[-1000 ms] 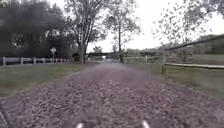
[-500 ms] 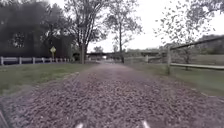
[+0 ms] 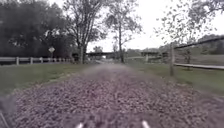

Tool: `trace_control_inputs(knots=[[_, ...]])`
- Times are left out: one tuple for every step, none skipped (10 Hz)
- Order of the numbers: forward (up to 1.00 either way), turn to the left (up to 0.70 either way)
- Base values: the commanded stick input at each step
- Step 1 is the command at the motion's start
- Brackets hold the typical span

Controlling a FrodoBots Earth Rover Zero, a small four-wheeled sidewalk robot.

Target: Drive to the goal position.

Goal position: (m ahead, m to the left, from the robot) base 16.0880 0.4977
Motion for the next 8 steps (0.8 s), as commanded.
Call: trace_control_inputs(knots=[[0.70,0.00],[0.70,0.00],[0.70,0.00],[0.70,0.00],[0.70,0.00],[0.70,0.00],[0.70,0.00],[0.70,0.00]])
